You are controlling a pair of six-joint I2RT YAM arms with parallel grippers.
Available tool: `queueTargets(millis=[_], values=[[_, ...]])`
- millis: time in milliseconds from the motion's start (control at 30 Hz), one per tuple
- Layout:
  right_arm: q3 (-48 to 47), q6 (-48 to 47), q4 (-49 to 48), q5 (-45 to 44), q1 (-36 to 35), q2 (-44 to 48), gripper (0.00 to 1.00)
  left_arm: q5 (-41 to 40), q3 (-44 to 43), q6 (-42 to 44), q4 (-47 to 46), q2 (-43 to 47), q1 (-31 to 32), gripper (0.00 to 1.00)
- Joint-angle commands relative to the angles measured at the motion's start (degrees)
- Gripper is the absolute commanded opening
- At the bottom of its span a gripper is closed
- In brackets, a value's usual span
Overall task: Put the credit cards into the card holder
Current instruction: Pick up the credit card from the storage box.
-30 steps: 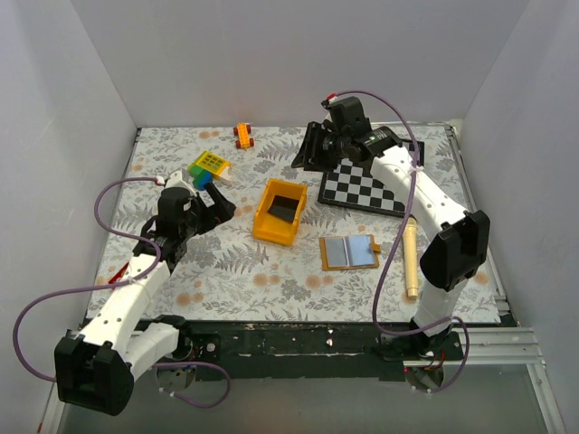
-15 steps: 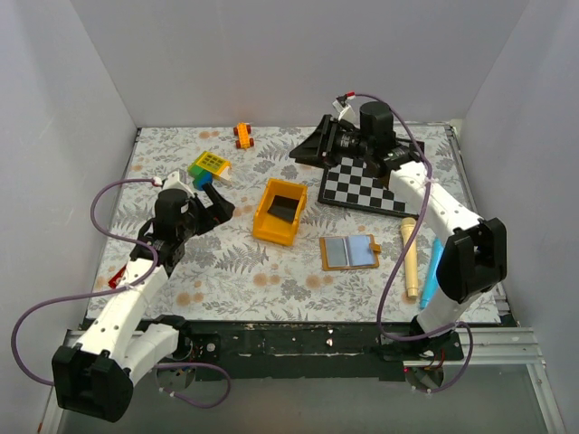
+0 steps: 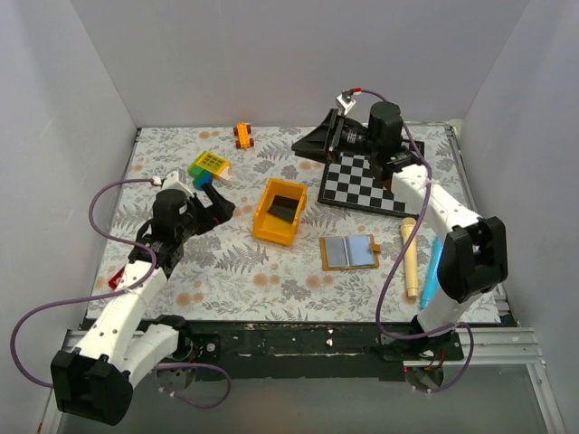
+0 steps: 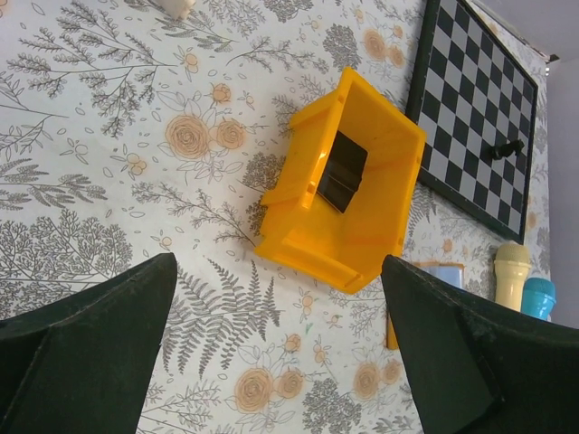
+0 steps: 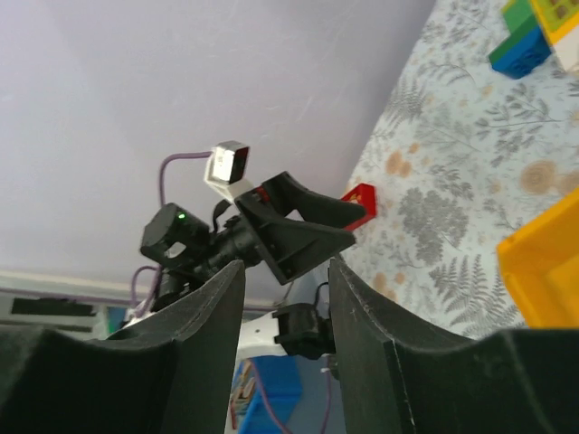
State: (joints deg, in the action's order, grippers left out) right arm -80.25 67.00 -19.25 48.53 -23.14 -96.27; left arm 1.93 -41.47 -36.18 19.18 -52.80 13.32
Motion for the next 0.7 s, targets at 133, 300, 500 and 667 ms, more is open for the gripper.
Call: queueTargets(millis=[133,300,500,667], values=[[-11.86,-35.34,42.86,-24.42,-0.86,7.32,0.50,3.34,-2.21,1.29,-3.09,-0.29,1.00,0.98],[-10.64,-39.67,48.95,-31.13,-0.95,7.41,0.50,4.83,-2.30,1.99,-6.34,-1.08,2.67,0.96],[-3.36,-35.99,41.07,-20.88,-0.95,11.27,0.50,8.08,-3.87,4.19,-13.54,-1.17,8.02,0.82],[2.90,-27.99,30.07,-10.67,-0.95,15.31,0.50,15.45,-4.85,2.10,-24.69,-2.31,12.16,0.25]])
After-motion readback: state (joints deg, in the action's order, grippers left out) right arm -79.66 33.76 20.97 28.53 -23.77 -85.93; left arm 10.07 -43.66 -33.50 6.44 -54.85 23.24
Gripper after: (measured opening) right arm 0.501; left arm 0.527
